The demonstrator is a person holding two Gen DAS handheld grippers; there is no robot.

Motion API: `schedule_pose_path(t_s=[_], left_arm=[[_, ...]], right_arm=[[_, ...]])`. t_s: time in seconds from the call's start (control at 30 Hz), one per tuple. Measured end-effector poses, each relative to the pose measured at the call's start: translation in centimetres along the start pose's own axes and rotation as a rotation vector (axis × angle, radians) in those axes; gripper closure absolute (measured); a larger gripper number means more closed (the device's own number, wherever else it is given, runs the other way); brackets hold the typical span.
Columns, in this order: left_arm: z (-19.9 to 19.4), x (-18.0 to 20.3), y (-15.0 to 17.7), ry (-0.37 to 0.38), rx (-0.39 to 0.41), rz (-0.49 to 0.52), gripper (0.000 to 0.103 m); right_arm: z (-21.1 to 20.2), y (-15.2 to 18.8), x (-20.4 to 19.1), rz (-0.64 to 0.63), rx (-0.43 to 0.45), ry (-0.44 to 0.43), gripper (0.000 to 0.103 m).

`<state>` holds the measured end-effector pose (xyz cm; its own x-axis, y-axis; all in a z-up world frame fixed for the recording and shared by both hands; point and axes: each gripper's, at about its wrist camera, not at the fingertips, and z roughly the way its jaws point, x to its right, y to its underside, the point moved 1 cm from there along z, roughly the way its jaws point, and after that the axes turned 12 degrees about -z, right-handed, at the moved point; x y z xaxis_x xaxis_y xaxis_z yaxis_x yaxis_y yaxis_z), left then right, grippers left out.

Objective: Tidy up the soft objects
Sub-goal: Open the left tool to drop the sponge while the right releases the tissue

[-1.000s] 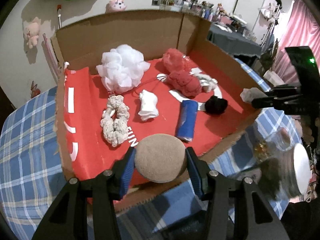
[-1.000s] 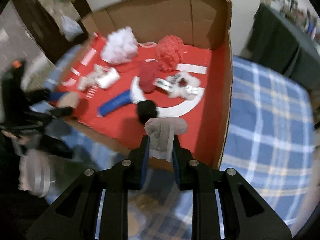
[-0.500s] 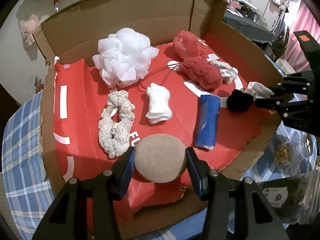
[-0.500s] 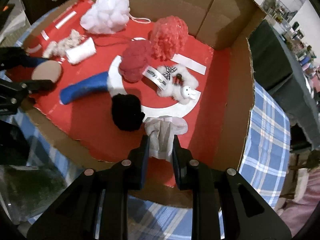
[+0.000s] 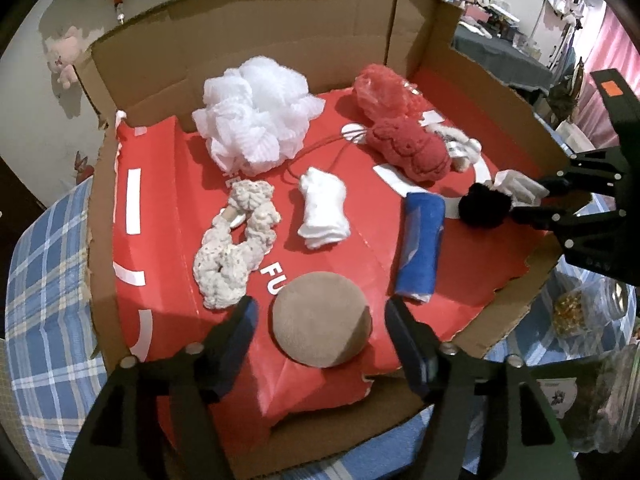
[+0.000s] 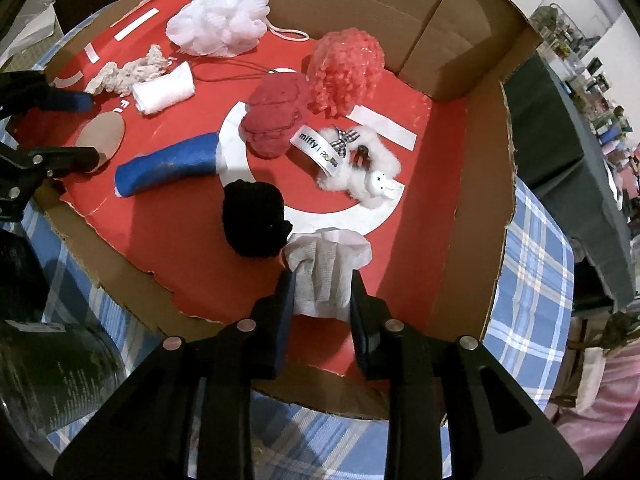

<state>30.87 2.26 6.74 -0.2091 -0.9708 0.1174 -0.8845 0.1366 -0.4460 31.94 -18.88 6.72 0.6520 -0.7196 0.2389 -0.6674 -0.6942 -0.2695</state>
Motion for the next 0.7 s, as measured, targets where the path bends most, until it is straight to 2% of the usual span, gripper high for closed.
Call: schedule_pose_path(t_s=[0.1,0.17,0.3,0.4,0.5,0.7], left_arm=[[-0.4,0.1,-0.1,-0.001,0.013,-0.005,0.030],[-0.6,0.2,-0.1,0.002,0.016,-0.007,0.029],[-1.2,0.5,0.2,-0.002,0.024,0.002,0.029],[-1.8,0.6,0.4,0.001,0.036,-0.002,0.028],[-2.8,0.8,0.6,-0.001,0.059,-0.026,0.020],[-5.3,1.1,0.9,-0.014,0.117,-0.112,0.008]], right_arm=[[-0.1,-0.1,-0.2,-0.003,-0.002,0.011,0.068],[-0.3,-0.1,-0.4,-0.002,0.002,0.008,0.026],[-1.3,-0.1,-1.0,-0.025,0.042,0.060,0.025],[-1.9,-0.3,-1.0,-0.012,0.062,0.049,0.025],[-3.2,-0.5,-1.2,0.000,0.079,0.071,0.025],[-5.5,-0.2,-0.3,0.114,0.111,0.039,0.024]])
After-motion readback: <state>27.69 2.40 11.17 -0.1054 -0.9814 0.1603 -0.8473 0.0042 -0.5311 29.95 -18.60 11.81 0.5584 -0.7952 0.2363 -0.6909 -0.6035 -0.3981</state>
